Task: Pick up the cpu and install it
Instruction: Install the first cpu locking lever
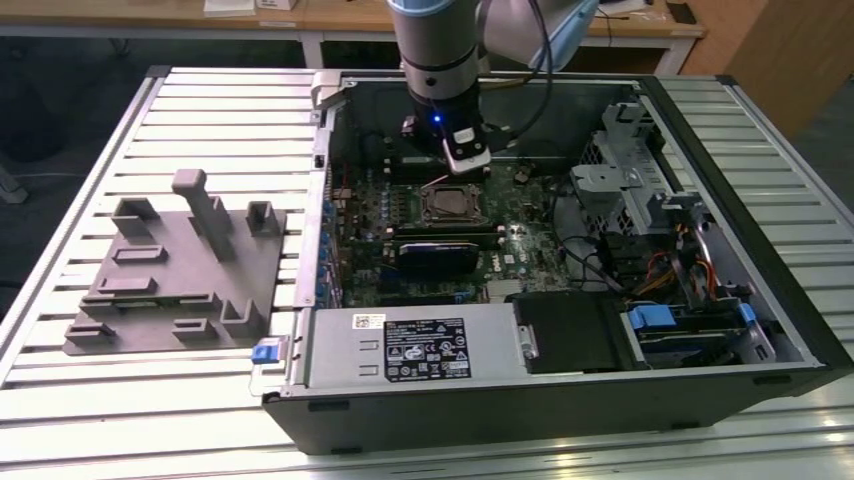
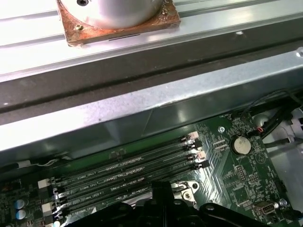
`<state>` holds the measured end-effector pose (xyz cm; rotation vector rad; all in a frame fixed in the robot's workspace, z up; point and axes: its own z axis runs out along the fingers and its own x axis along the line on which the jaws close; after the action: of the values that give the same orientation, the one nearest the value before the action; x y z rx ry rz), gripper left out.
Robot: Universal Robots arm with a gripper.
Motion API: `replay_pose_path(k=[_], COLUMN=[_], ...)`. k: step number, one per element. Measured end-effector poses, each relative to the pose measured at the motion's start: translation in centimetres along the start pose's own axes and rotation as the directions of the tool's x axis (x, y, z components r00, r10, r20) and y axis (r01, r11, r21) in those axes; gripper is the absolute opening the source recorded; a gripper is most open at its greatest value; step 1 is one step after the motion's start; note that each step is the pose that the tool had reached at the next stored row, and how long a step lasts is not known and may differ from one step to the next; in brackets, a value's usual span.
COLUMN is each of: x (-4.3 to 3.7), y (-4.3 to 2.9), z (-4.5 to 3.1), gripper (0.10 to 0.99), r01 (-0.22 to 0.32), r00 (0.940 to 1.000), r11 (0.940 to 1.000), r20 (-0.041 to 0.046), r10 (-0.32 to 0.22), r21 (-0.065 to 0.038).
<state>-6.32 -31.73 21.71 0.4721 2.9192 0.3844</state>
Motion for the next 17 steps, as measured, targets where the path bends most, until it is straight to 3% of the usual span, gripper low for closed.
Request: replay_pose_path(k=[7, 11, 17], x=[0.11, 0.22, 0.28], y=[0.15, 0.32, 0.31], z=[0.32, 0.61, 0.89], gripper=[0.106, 0.106, 0.106], r01=[0.002, 0.004, 0.004], r00=[1.0, 1.0, 1.0], r11=[1.0, 0.9998, 0.9998], r20=[0.0023, 0.0053, 0.0068], r10=[-0.002, -0.004, -0.005], r21=[0.008, 0.017, 0.022])
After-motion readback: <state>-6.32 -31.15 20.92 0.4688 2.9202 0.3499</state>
